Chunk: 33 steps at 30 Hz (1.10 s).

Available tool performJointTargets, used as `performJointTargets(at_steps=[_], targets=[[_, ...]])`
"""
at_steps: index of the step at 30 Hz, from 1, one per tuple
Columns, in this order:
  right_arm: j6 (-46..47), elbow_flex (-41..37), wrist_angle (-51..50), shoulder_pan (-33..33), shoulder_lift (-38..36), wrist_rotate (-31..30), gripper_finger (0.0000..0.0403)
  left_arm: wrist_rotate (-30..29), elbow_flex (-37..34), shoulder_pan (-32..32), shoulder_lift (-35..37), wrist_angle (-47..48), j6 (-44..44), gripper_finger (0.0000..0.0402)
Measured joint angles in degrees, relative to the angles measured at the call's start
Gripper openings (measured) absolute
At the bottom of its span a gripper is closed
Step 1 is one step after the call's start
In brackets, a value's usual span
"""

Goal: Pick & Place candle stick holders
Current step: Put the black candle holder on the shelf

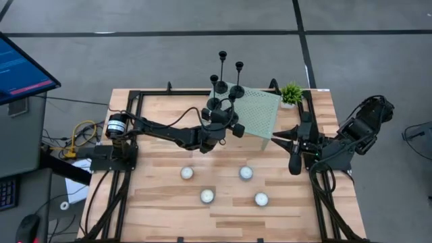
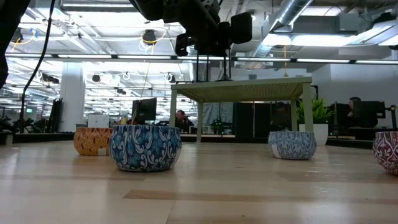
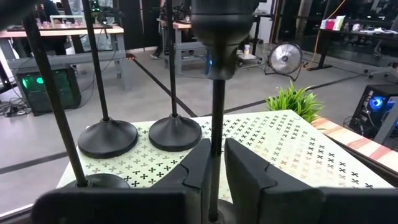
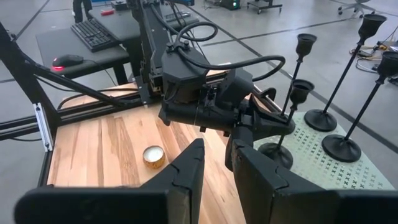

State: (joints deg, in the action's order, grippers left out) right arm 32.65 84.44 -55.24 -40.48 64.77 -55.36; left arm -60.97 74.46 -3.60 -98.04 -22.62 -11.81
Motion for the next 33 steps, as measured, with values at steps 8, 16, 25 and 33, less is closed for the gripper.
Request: performJointTargets(at_steps=[8, 16, 25, 33], targets=[[-0.5, 0.0, 0.0, 0.0, 0.0, 0.0, 0.0076, 3.0, -0.1, 1.2, 0.6, 0.4, 4.8, 0.0078], [-1.3, 0.0, 0.0, 0.2, 0.0, 0.0, 0.0084, 4.5, -0.1, 1.2, 1.6, 0.3, 7.4, 0.0114], [-1.3, 0.0, 0.0, 0.1, 0.0, 0.0, 0.0088, 4.5, 0.0, 1.7, 1.7, 0.4, 13.3, 0.0152], [-1.2, 0.0, 0.0, 0.1, 0.0, 0.0, 0.0088, 4.5, 0.0, 3.3, 1.7, 0.6, 13.1, 0.0148]])
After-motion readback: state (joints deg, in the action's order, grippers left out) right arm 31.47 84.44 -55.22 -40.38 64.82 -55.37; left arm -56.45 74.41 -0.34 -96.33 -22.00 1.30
